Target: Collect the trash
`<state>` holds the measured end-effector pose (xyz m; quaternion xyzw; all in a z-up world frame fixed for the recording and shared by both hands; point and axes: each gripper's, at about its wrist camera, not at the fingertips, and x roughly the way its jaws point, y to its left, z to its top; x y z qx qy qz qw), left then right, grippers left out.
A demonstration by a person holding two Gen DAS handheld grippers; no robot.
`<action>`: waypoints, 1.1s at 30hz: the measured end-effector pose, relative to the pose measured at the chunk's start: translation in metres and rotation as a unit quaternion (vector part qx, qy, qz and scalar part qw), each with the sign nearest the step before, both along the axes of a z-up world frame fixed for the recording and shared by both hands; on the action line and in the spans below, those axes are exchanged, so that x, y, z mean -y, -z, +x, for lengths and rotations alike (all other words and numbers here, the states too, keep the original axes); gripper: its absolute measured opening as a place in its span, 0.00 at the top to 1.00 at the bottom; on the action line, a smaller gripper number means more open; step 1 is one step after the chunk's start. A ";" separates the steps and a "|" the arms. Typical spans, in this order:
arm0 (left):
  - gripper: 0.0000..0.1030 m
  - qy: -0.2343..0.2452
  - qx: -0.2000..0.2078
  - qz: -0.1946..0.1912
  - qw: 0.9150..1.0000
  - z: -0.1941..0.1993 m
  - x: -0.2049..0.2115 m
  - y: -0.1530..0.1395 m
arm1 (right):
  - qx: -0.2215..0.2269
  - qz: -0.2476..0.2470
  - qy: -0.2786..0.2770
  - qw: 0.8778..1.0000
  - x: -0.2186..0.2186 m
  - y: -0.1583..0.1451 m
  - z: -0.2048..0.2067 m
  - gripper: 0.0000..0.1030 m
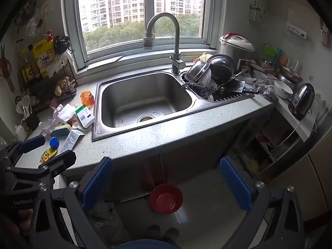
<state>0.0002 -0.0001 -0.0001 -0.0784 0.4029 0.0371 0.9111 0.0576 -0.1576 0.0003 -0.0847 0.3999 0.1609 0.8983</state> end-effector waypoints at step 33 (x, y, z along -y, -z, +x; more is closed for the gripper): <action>0.00 0.009 -0.012 -0.004 1.000 0.003 0.001 0.005 | -0.020 -0.008 0.006 1.000 -0.003 0.003 0.004 0.00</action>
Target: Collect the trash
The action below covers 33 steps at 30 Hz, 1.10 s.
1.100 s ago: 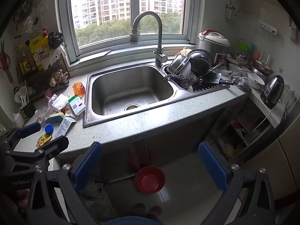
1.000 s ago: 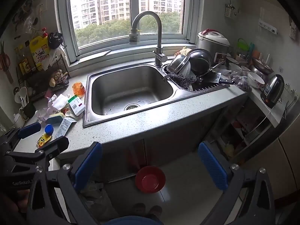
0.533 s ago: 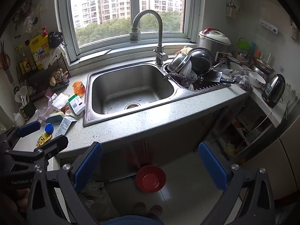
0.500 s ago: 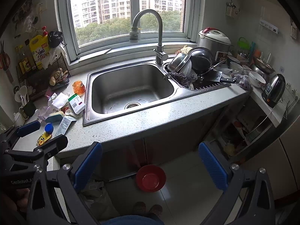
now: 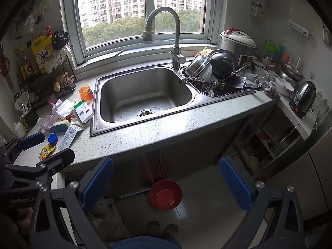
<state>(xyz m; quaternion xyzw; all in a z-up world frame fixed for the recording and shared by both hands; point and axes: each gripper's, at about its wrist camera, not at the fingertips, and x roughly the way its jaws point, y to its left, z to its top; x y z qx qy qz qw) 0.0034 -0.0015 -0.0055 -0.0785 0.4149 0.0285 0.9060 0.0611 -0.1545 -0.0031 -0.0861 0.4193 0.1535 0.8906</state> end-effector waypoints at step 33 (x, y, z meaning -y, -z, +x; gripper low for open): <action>0.00 -0.009 -0.002 -0.006 1.000 -0.003 0.001 -0.005 | -0.005 -0.003 -0.013 1.000 0.001 -0.005 -0.002 0.00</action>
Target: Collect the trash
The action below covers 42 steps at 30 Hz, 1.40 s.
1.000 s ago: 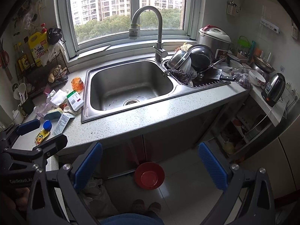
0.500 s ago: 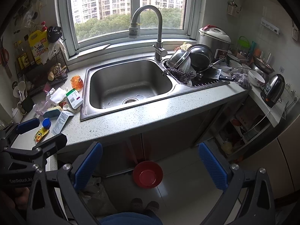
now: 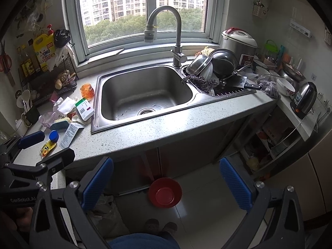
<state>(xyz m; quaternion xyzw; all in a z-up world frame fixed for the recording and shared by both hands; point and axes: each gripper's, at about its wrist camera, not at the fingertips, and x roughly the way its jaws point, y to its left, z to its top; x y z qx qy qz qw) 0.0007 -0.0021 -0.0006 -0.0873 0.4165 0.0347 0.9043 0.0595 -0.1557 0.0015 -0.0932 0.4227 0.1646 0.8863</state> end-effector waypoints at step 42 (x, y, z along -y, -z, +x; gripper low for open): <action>0.00 -0.318 -0.051 -0.021 0.946 -0.044 -0.251 0.027 | -0.053 -0.001 -0.441 0.896 -0.286 0.038 0.068 0.00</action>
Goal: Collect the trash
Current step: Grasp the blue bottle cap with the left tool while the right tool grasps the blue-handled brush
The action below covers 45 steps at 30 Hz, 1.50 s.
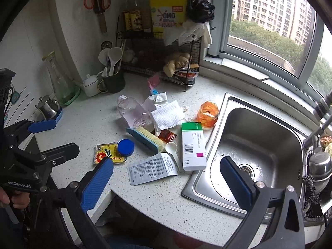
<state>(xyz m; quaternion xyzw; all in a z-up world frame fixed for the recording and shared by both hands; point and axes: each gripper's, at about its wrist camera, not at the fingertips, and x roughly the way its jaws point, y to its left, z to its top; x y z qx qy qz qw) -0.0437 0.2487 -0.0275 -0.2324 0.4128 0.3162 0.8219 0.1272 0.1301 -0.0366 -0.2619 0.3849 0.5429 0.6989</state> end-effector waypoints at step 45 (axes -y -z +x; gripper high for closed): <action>0.00 0.007 -0.055 -0.123 0.991 0.015 -0.086 0.119 | -0.045 -0.168 -0.158 0.972 -0.145 0.140 -0.010 0.77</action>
